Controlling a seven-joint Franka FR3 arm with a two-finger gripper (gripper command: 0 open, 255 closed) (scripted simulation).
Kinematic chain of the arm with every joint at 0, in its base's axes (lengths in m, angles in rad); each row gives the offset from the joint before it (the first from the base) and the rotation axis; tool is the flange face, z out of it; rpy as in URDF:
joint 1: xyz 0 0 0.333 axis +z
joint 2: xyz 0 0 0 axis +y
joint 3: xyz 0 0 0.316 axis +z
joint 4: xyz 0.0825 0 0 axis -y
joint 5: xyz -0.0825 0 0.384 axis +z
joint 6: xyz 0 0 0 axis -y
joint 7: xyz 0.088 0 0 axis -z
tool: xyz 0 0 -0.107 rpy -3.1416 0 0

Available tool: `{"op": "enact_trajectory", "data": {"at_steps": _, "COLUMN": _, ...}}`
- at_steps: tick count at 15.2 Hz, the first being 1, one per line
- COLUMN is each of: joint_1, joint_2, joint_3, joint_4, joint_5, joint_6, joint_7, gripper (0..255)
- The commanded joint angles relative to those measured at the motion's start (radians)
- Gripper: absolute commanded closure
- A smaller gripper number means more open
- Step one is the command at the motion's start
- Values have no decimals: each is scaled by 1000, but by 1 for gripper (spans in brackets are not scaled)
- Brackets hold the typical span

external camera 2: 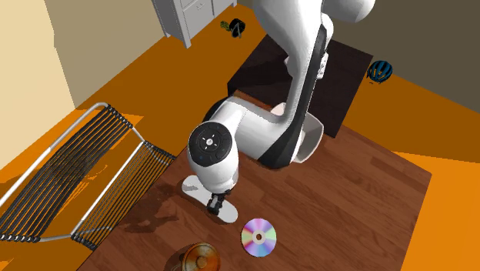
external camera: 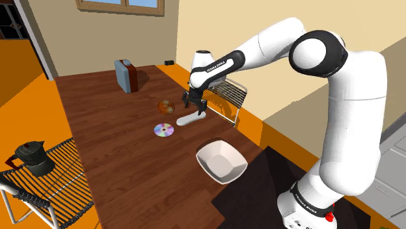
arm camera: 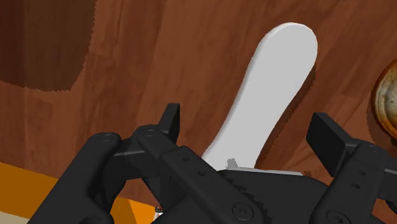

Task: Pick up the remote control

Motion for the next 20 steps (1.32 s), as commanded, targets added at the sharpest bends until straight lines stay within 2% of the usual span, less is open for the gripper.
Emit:
{"op": "enact_trajectory", "data": {"at_steps": 1, "joint_1": 3, "joint_2": 73, "joint_3": -20, "joint_4": 73, "joint_5": 3, "joint_6": -4, "joint_7": 48, "gripper": 0}}
{"op": "enact_trajectory", "data": {"at_steps": 4, "joint_1": 5, "joint_2": 186, "joint_3": -47, "joint_4": 192, "joint_5": 13, "joint_6": -15, "joint_7": 112, "gripper": 0}}
{"op": "enact_trajectory", "data": {"at_steps": 14, "joint_1": 8, "joint_2": 266, "joint_3": -53, "joint_4": 212, "joint_5": 11, "joint_6": 45, "joint_7": 118, "gripper": 0}}
{"op": "enact_trajectory", "data": {"at_steps": 15, "joint_1": 9, "joint_2": 266, "joint_3": -53, "joint_4": 211, "joint_5": 10, "joint_6": 46, "joint_7": 119, "gripper": 255}}
{"op": "enact_trajectory", "data": {"at_steps": 20, "joint_1": 9, "joint_2": 266, "joint_3": -53, "joint_4": 212, "joint_5": 11, "joint_6": 45, "joint_7": 119, "gripper": 255}}
